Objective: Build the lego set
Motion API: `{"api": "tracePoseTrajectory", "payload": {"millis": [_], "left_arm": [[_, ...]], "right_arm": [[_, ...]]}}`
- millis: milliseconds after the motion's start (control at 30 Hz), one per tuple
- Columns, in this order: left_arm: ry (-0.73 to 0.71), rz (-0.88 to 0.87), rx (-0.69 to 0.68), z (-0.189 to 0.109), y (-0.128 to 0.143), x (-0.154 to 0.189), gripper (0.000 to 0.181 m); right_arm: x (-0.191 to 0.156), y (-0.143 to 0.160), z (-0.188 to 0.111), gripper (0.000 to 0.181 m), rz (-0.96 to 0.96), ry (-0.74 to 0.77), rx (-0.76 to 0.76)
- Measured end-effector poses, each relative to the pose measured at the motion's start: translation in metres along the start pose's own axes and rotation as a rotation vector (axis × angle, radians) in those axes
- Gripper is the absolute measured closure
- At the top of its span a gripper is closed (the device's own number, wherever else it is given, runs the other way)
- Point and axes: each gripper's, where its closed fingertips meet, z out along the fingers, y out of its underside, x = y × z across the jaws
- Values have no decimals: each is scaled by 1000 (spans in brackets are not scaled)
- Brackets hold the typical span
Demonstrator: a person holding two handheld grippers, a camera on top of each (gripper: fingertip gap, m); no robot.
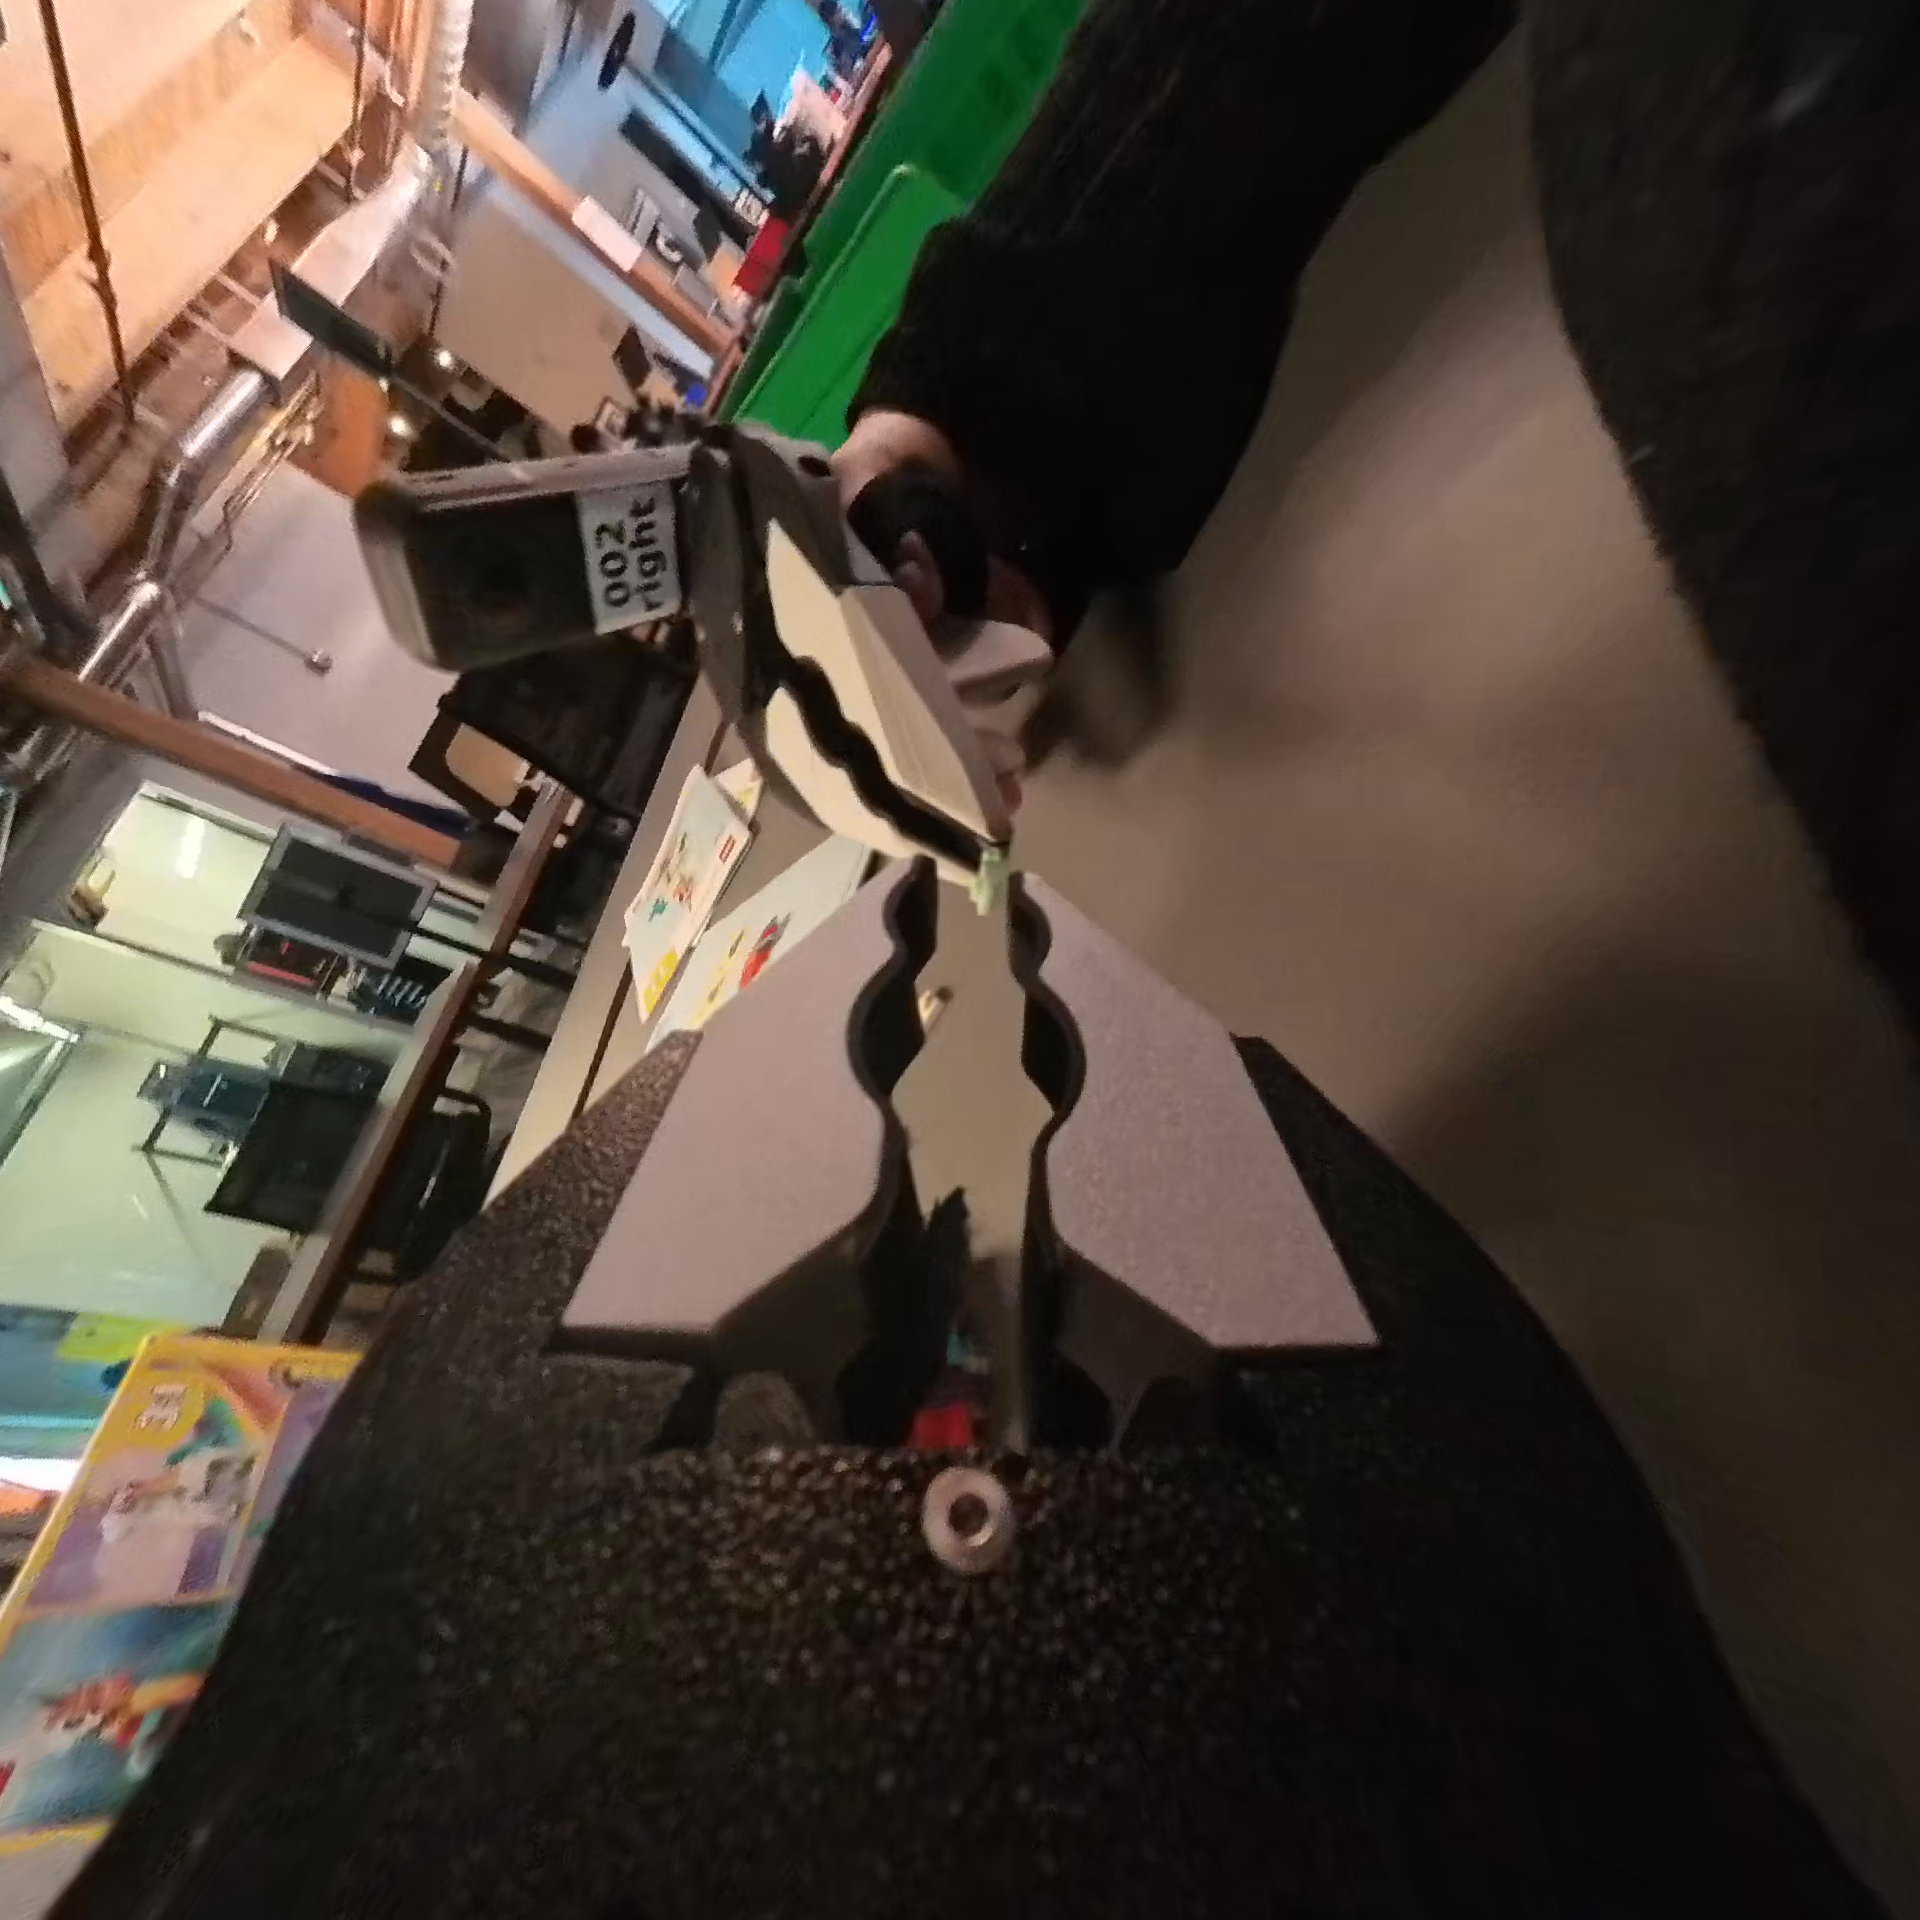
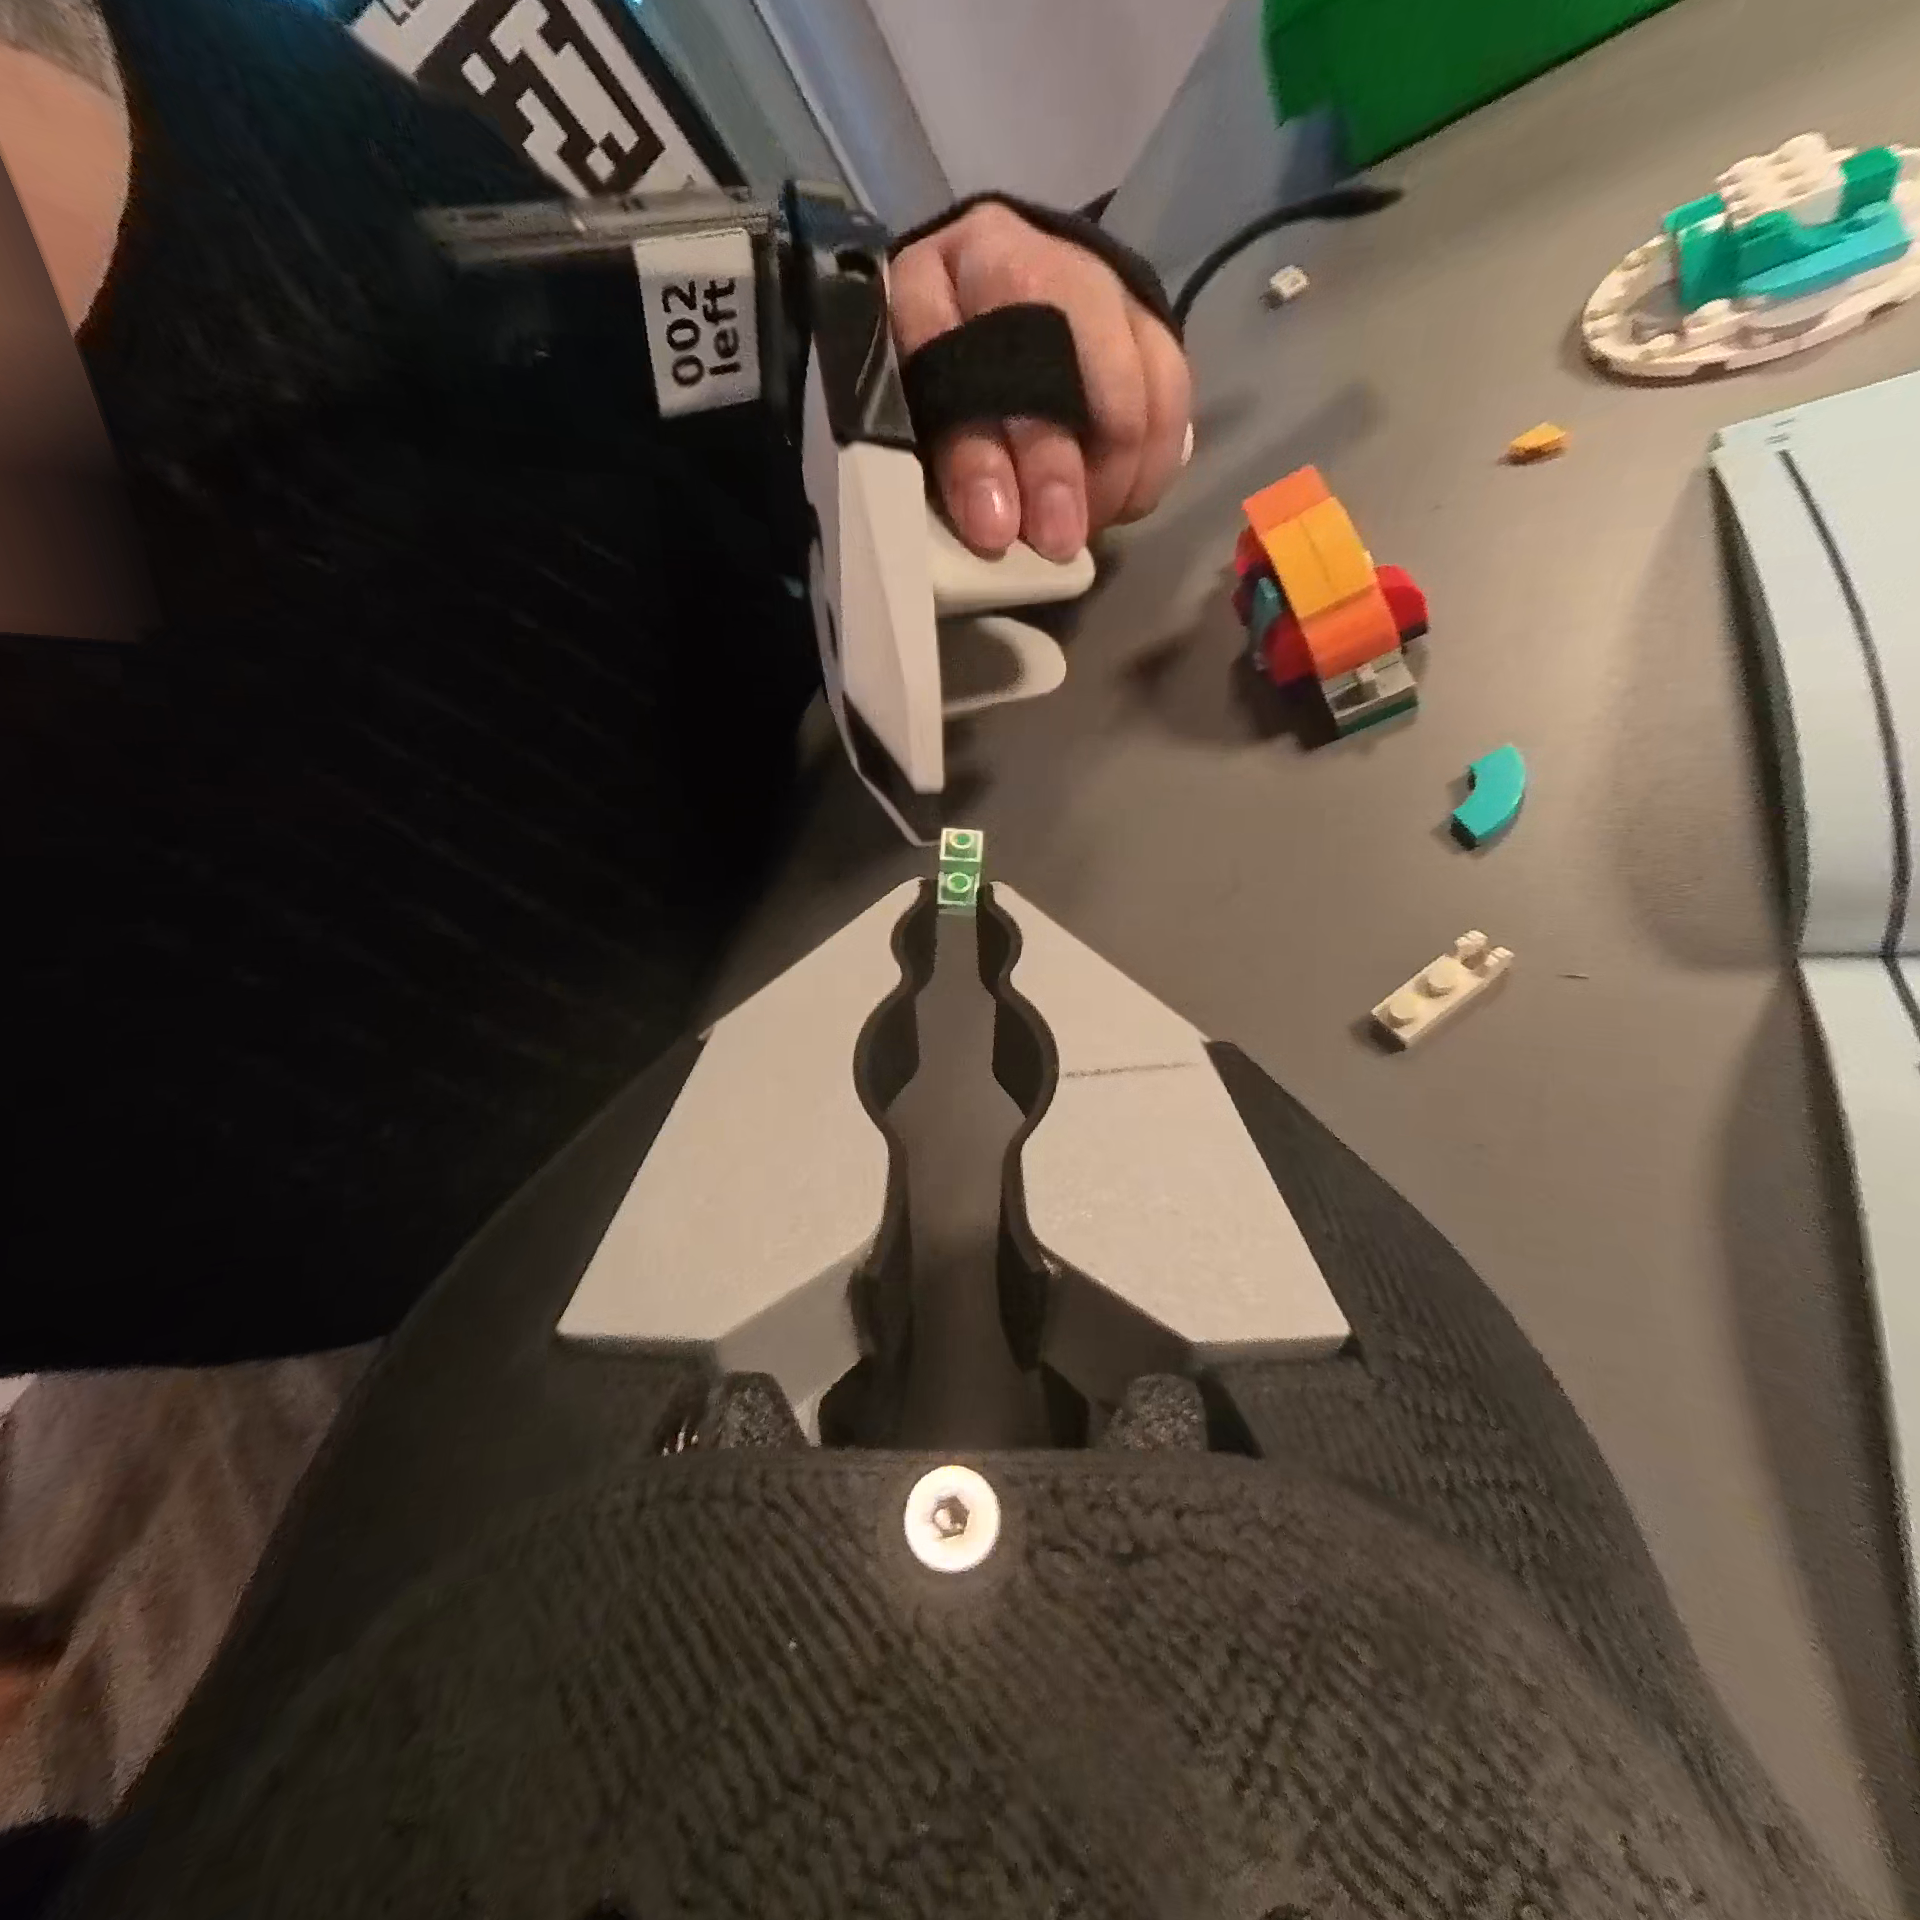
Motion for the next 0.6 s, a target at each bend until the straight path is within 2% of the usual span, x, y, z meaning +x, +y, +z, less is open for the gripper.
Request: {"api": "tracePoseTrajectory", "payload": {"millis": [100, 600], "left_arm": [[42, 0, 8, 1, 0, 10, 173], [10, 13, 33, 3, -2, 7, 178]], "right_arm": [[-4, 2, 1, 176, -3, -27, -13], [-9, 1, -1, 176, 1, -60, -3]]}}
